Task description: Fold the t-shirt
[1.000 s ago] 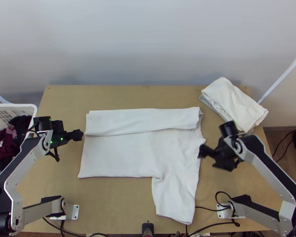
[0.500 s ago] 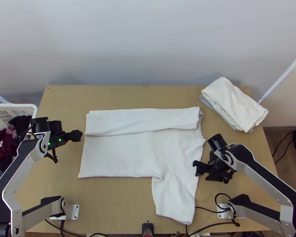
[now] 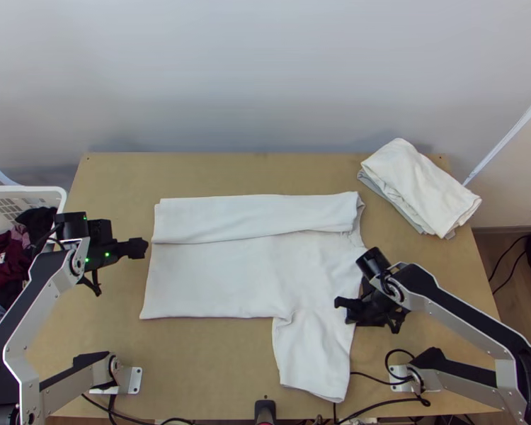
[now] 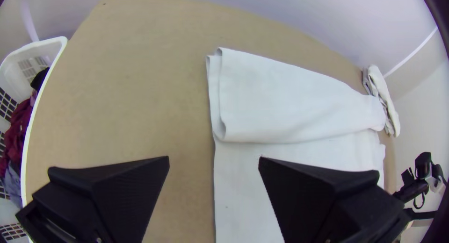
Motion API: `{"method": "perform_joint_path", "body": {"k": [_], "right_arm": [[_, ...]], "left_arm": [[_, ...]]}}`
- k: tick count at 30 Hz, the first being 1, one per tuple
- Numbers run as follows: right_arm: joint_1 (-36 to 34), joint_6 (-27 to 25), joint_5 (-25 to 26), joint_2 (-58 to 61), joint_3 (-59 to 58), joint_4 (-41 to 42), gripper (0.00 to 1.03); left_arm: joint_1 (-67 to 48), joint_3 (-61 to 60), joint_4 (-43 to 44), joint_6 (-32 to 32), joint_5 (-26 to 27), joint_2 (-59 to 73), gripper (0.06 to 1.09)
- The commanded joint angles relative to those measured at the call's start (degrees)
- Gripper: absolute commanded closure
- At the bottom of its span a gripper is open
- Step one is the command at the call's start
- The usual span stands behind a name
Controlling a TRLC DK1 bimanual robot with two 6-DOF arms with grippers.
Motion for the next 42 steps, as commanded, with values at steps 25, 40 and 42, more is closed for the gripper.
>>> {"method": "perform_joint_path", "body": {"k": [25, 40, 42], "right_arm": [[-0.38, -2.44, 0.20, -0.77, -2.15, 0.91, 1.00], [-0.29, -2.80, 0.20, -1.48, -2.32, 0.91, 1.00], [-0.29, -3.32, 0.29, -2.00, -2.85, 0.91, 1.00]], "left_arm": [[-6.99, -7.16, -34.10, 42.64, -8.10, -6.63, 0.34], [-8.40, -9.97, -26.19, 40.18, -1.95, -6.98, 1.04], [-8.22, -10.06, -25.84, 40.18, -0.63, -7.51, 1.04]]}}
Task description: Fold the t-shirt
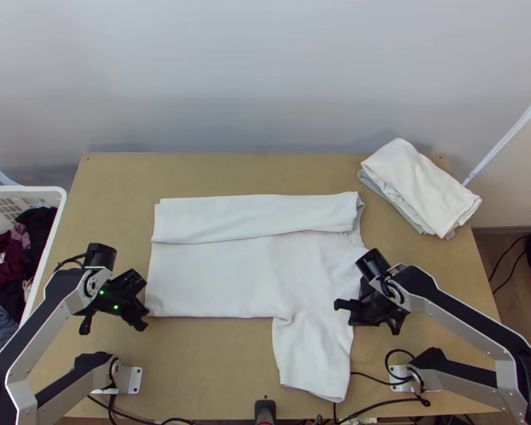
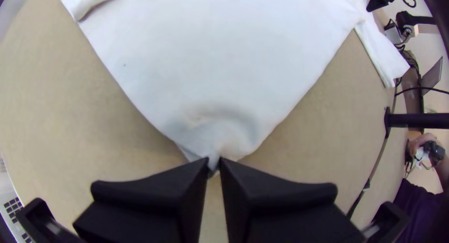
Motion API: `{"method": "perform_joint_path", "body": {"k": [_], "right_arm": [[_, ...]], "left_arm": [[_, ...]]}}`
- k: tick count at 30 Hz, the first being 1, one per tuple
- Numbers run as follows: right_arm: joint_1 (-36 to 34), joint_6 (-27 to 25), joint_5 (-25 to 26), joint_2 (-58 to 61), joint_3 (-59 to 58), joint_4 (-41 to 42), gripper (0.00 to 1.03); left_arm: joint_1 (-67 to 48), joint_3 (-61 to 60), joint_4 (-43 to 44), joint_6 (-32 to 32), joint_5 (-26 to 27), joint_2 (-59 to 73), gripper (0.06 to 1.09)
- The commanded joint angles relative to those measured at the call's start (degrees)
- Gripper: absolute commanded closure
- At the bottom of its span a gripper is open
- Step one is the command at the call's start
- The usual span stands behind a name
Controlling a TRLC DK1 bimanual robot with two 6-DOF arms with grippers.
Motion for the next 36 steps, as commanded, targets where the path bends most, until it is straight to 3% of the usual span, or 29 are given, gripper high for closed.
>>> {"method": "perform_joint_path", "body": {"k": [1, 15, 18, 28, 36], "right_arm": [[-0.42, -1.38, 0.36, -1.70, -2.24, 0.17, 1.00], [-8.07, -8.41, 3.43, -3.72, -2.86, -2.38, 1.00], [-7.54, -8.24, 3.35, -5.65, -1.62, -2.65, 1.00], [-1.30, -7.71, 3.35, -15.32, 7.78, -2.91, 1.00], [-3.15, -13.07, 3.43, -16.90, 10.68, -0.89, 1.00]], "left_arm": [[-0.05, -1.45, 0.34, 0.01, 1.86, -1.13, 1.04], [12.96, -1.71, 0.78, 11.26, 1.77, 0.98, 1.04], [11.99, -0.83, -0.45, 9.94, 1.95, -0.95, 1.04], [3.38, 5.41, 1.66, -3.07, 4.85, -5.26, 1.04], [2.76, 8.13, 8.87, -7.73, 5.38, -3.24, 1.04]]}}
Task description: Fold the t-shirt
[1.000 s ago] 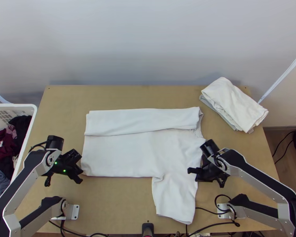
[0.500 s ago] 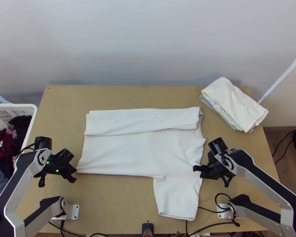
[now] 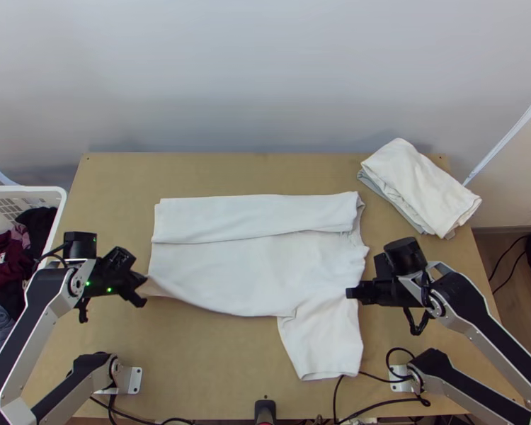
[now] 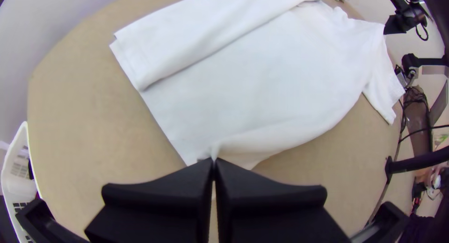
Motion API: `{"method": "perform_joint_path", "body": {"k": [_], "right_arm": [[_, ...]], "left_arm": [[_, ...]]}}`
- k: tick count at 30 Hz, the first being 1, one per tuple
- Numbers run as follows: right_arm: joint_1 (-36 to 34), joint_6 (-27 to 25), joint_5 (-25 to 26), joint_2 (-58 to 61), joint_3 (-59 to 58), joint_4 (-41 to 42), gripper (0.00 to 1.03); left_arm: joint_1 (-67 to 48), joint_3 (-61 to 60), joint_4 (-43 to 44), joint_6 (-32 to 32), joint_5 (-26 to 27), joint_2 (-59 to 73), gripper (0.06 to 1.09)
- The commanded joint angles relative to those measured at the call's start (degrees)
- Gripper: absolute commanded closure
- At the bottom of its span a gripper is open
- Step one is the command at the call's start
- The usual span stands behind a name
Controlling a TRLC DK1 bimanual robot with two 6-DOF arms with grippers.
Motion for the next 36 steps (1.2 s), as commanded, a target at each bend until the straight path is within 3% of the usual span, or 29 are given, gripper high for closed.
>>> {"method": "perform_joint_path", "body": {"k": [1, 20, 36], "right_arm": [[-1.47, -3.13, 0.42, -0.45, 1.98, 1.56, 1.00], [-9.99, -6.20, 0.42, 9.92, 12.79, 13.69, 1.00], [-14.39, -6.64, 0.51, 35.15, 30.37, 21.51, 1.00]], "left_arm": [[-0.25, 2.69, 2.71, -3.03, 0.50, 2.06, 1.04], [0.62, 18.07, 10.36, -11.38, 0.42, 16.65, 1.04], [1.15, 32.40, 13.87, -17.45, 0.06, 32.82, 1.04]]}}
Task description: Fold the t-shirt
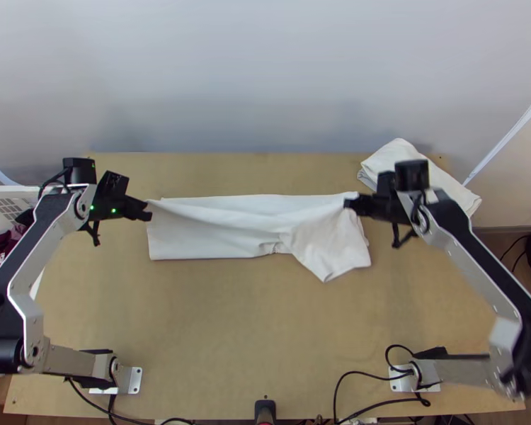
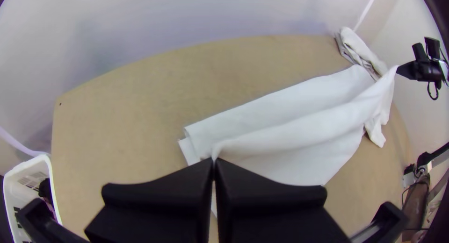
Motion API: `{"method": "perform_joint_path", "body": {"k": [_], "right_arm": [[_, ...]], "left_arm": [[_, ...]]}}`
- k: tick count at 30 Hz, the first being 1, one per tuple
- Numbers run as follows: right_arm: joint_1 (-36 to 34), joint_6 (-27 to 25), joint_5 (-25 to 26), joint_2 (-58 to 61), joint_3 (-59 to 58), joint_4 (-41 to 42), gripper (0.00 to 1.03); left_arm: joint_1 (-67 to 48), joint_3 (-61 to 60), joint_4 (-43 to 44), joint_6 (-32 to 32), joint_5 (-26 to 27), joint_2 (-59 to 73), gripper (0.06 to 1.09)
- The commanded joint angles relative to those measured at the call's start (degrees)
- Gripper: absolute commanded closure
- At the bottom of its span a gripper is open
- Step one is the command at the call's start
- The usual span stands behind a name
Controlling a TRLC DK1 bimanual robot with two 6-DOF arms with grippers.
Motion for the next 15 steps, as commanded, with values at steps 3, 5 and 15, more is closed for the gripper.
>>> {"method": "perform_joint_path", "body": {"k": [3, 5, 15], "right_arm": [[-1.16, -0.68, 0.53, 10.13, 8.19, 1.25, 1.00], [-1.43, -0.77, 0.70, 13.38, 10.74, 1.34, 1.00], [-2.04, -1.20, 2.11, 24.02, 16.27, 2.05, 1.00]], "left_arm": [[0.12, 3.51, 1.00, -1.78, -0.26, 3.91, 1.04], [0.12, 4.39, 1.35, -1.95, -0.53, 5.14, 1.04], [-0.93, 6.67, 4.25, -5.03, -2.81, 10.59, 1.05]]}}
